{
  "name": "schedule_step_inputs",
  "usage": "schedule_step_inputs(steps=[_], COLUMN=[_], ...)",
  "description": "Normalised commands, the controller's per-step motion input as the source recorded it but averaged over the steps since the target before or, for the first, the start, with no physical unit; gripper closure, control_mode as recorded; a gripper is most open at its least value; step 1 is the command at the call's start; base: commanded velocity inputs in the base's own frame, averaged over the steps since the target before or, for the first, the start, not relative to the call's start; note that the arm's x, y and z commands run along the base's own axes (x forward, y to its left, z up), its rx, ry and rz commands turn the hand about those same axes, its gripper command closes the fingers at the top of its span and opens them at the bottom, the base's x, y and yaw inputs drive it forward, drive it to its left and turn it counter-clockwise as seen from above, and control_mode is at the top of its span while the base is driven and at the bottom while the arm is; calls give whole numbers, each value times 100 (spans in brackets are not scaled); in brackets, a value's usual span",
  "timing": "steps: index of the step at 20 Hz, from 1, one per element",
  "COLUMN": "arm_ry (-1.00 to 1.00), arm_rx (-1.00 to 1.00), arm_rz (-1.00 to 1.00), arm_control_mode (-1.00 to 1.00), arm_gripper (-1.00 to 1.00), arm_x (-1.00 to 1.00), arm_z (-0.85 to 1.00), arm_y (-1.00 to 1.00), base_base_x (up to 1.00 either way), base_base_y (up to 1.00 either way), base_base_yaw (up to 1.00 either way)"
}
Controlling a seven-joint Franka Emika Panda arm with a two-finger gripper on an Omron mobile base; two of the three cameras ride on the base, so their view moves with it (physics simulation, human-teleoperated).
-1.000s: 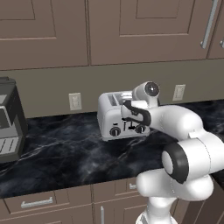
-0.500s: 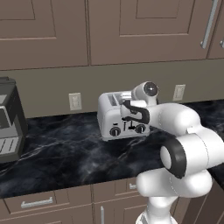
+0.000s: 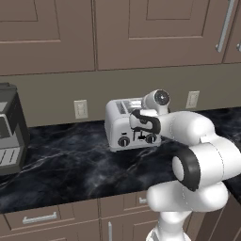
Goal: Start the toaster. Once the lever pops up, take the bread to the plate on the dining counter.
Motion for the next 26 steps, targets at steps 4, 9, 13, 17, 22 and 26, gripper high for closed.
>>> schedule_step_inputs(steps=[4, 9, 13, 17, 22, 26], arm_ry=[0, 0, 0, 0, 0, 0], arm_rx=[0, 0, 0, 0, 0, 0], arm_rz=[0, 0, 0, 0, 0, 0], arm_control_mode=[-100, -100, -100, -100, -100, -100], arm_gripper=[-100, -100, -100, -100, -100, -100], arm_x=[0, 0, 0, 0, 0, 0], arm_z=[0, 0, 0, 0, 0, 0], arm_y=[0, 0, 4, 12, 8, 1], base_base_x=[0, 0, 0, 0, 0, 0], base_base_y=[0, 0, 0, 0, 0, 0], base_base_yaw=[0, 0, 0, 0, 0, 0])
